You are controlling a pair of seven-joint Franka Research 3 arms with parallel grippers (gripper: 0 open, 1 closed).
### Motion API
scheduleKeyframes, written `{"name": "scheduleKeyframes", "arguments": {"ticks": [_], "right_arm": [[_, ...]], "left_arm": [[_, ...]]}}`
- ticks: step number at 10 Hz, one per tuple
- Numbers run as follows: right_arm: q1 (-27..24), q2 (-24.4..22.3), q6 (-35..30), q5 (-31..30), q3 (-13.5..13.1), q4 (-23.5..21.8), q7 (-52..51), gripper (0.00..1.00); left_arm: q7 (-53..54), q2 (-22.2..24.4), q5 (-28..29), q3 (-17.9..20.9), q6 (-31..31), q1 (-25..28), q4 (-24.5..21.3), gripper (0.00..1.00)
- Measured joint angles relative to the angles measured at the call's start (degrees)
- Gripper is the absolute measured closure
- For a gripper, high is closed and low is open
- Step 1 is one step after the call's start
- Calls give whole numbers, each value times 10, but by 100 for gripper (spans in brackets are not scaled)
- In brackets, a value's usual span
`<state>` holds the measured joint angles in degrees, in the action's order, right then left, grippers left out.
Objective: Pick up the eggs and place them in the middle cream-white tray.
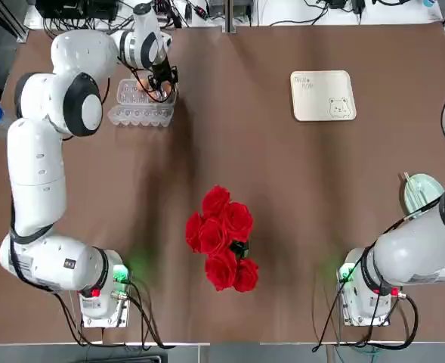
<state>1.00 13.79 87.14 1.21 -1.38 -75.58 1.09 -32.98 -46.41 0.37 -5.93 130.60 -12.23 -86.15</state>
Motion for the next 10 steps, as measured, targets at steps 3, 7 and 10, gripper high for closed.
{"name": "scheduleKeyframes", "arguments": {"ticks": [3, 7, 10], "right_arm": [[0, 0, 0, 0, 0, 0, -3, 0], [0, 0, 0, 0, 0, 0, -4, 0], [0, 0, 0, 0, 0, 0, -4, 0]], "left_arm": [[0, 1, 0, 2, 3, 2, 3, 53], [-5, 30, 0, 1, -19, -2, 7, 52], [-79, 71, 0, -5, -51, -50, 12, 52]]}}
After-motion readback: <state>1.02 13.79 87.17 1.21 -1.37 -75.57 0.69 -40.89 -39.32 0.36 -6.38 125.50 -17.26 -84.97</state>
